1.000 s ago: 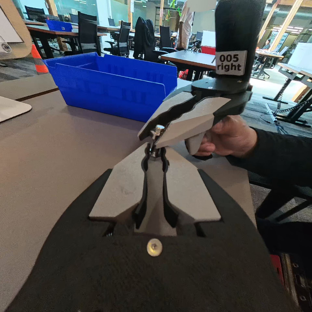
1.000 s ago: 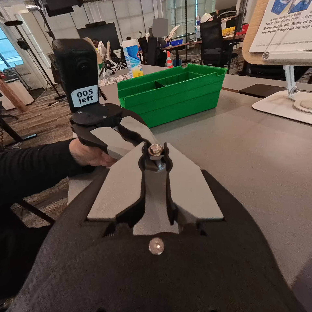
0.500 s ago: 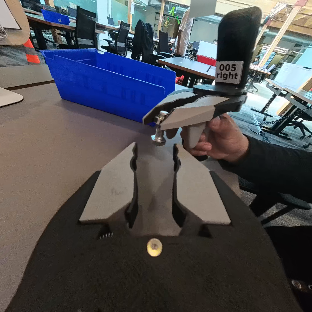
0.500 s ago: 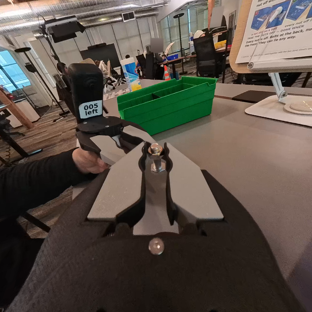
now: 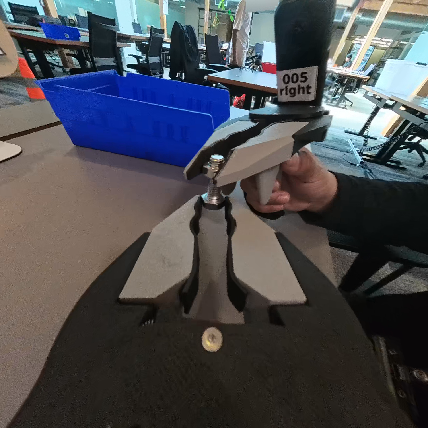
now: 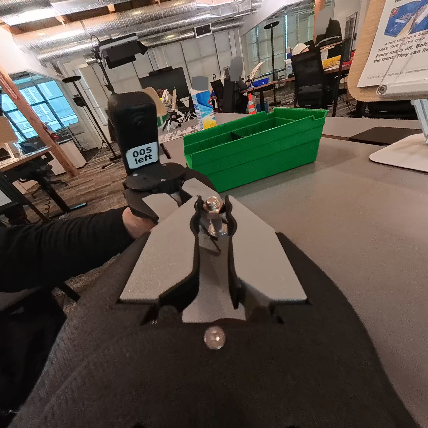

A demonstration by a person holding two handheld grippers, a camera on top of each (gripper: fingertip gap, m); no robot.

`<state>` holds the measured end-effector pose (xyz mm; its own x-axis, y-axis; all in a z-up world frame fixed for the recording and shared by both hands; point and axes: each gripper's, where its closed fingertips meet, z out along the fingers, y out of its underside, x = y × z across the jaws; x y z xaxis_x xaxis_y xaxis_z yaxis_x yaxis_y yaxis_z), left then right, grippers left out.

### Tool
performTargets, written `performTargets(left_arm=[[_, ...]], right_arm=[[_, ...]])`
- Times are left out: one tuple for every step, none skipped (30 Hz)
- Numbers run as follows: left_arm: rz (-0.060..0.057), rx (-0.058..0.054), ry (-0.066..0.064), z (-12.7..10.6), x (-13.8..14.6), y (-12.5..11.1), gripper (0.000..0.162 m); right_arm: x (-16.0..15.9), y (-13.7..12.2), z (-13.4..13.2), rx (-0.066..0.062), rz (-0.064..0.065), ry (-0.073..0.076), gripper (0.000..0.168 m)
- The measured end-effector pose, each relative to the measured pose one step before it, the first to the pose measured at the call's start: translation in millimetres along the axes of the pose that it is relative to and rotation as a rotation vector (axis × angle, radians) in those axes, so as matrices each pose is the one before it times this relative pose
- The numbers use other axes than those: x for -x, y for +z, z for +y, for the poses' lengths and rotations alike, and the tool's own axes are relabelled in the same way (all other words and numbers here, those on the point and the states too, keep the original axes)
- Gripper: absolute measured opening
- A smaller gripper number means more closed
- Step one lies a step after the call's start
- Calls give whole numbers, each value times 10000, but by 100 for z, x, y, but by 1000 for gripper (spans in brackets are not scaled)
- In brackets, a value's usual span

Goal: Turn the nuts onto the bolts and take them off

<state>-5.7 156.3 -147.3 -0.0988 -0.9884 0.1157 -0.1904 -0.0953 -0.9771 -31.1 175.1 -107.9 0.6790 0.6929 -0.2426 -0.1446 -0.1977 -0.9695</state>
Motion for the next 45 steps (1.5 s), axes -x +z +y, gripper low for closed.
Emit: performTargets(left_arm=[[-190,28,157,30,236,-10,17],[-202,31,41,41,341,-28,16],[-187,-4,-85,-2,418,-64,16],[-189,-39,-195,-42,522,-122,16],[-91,-94,-243,-120,443,-177,16],[-16,-136,-255,-160,315,-208,16],[-39,-78,-213,-90,297,-187,16],[17,-11,-84,-8,99,-112,16],[25,-18,27,-20,-56,-37,16],[10,30,101,44,-123,49,16],[4,80,123,106,-138,85,16],[5,80,103,105,-113,95,16],[13,45,69,66,-107,71,16],[62,17,30,26,-144,40,16],[56,-7,-12,-9,-106,15,16],[7,-3,-20,1,-2,13,16],[28,4,-20,11,-22,-2,16],[127,-1,-33,-1,-169,29,16],[259,2,-55,24,-423,60,16],[301,21,-24,36,-565,120,16],[179,72,37,110,-431,162,16],[104,62,91,82,-273,119,16],[94,18,43,31,-222,64,16],[68,-45,-41,-51,-115,12,16],[77,-104,-100,-133,-82,-42,17],[75,-127,-106,-163,-69,-69,24],[15,-134,-84,-168,6,-81,30],[-28,-108,-30,-146,51,-93,34],[-35,-70,-9,-85,54,-74,37],[-47,-42,-26,-57,86,-48,37],[-80,-13,-45,-20,157,-23,37],[-66,20,-51,26,145,25,36],[-6,42,-39,46,50,32,35],[7,48,-7,65,-3,46,35],[-21,45,20,61,4,54,34],[-7,45,35,55,-28,46,34],[8,51,29,68,-39,61,33],[4,51,7,59,-10,55,33],[-14,42,-16,53,29,48,33],[-11,29,-30,33,42,34,33],[6,12,-36,20,32,15,33],[-4,-18,-37,-33,44,-27,33],[-10,-44,-32,-53,44,-35,33],[1,-45,-30,-65,37,-47,33],[4,-29,-34,-36,26,-26,33]], right_arm=[[-204,-86,-39,-12,69,53,16],[-282,-86,34,1,144,62,17],[-136,65,102,33,34,59,19],[44,171,-5,19,-202,106,29],[359,-246,-135,-8,-279,47,32],[941,-350,-153,-24,-572,-250,15],[1143,-309,-450,-214,-574,-318,0],[148,-132,-353,-209,58,-194,0],[-538,-26,10,-12,376,-76,2],[-848,-12,225,122,445,125,16],[-855,183,339,152,289,251,30],[-405,138,277,99,92,232,34],[-280,26,175,21,112,151,34],[-354,190,194,42,183,98,37],[-282,222,189,91,68,95,41],[-75,243,148,101,-68,96,45],[-15,215,178,82,-16,61,49],[-76,239,179,96,60,4,50],[-115,246,154,128,79,-54,45],[387,118,133,151,-98,-242,27],[998,-230,134,115,-265,-279,16],[393,-20,139,164,119,-397,16],[173,22,70,117,273,-481,15],[64,5,-87,29,273,-492,15],[-70,-206,-413,-173,320,-459,15],[-74,-527,-778,-384,387,-447,15],[-137,-623,-951,-534,417,-447,15],[-252,-786,-1127,-539,386,-395,15],[-399,-908,-1215,-536,440,-370,15],[-747,-982,-1291,-532,549,-336,15],[-1205,-703,-1207,-294,577,-307,15],[-1637,-704,-733,114,696,-305,15],[-2368,-630,-496,323,940,-233,15],[-2631,-621,-115,433,933,0,15],[-2562,-569,0,372,734,243,15],[-2263,-401,193,217,465,402,15],[-2026,-246,584,332,307,486,16],[-2058,-27,857,370,433,364,16],[-2061,260,1189,371,536,153,15],[-1729,639,1612,572,454,33,16],[-1370,785,1709,600,391,-63,16],[-974,799,1473,432,286,-171,17],[-477,705,1182,293,92,-159,21],[-135,407,708,161,-62,-9,29],[50,36,108,-13,-210,209,30]])
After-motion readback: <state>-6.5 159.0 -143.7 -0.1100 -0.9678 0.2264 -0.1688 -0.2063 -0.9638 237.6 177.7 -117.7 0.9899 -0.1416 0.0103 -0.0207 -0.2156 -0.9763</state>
